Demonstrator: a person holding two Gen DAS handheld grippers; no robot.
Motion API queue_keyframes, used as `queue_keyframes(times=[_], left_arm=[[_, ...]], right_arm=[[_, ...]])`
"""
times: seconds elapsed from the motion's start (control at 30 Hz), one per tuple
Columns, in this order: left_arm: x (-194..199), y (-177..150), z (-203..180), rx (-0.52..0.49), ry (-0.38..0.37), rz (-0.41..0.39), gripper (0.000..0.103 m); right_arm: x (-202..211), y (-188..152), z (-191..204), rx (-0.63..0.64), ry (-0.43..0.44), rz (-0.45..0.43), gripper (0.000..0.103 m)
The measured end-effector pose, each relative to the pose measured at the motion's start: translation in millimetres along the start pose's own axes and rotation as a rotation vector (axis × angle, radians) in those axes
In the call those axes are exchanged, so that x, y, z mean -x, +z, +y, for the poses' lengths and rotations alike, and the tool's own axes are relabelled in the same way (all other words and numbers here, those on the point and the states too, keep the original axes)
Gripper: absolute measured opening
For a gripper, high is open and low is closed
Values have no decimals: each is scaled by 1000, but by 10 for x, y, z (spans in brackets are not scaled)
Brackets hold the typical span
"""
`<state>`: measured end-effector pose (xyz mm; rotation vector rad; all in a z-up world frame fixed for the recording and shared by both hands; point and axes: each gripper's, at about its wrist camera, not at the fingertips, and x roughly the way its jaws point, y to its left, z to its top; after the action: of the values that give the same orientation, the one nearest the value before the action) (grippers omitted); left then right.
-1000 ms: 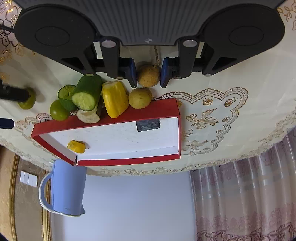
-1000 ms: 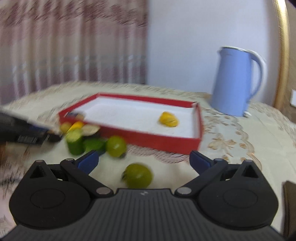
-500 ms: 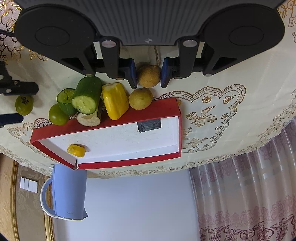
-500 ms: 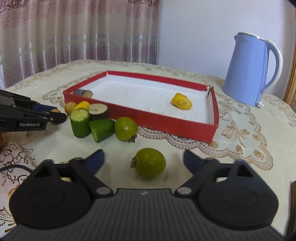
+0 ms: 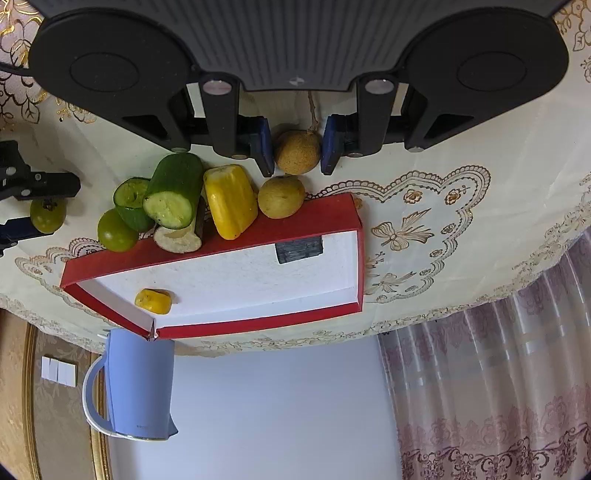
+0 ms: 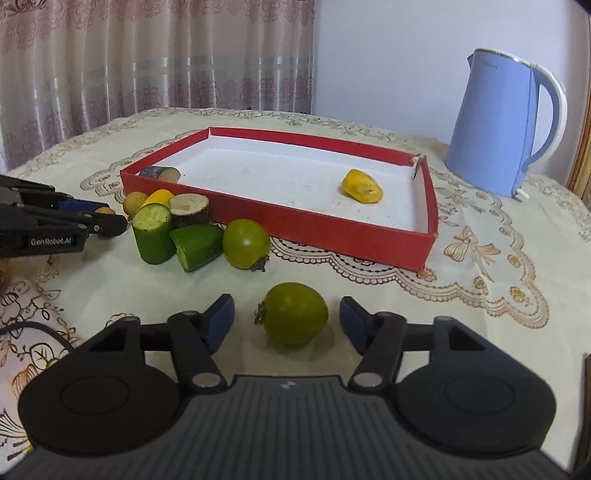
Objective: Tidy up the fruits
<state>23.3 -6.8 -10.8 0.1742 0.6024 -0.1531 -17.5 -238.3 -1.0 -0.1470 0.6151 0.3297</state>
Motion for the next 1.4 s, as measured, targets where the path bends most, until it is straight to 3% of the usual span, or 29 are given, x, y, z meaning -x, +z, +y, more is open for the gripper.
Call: queue_keyframes(times=[0.13, 0.2, 0.27, 0.87, 1.4], left_arm=[[-2, 4, -4, -2, 1, 0, 26], [-2, 2, -3, 2, -1, -1, 26], [0, 2, -3, 6, -3, -2, 26], [31, -4, 51, 36, -11, -25, 26], [26, -8, 76, 50, -17, -26, 26]], right_arm=[[4, -6, -1, -3, -1, -5, 54], [11, -9, -6, -8, 0, -11, 40], [16, -13, -34, -24, -2, -15, 37], [62, 8, -10, -30, -12, -39, 36], [-19, 425, -190, -56, -47, -108, 36]])
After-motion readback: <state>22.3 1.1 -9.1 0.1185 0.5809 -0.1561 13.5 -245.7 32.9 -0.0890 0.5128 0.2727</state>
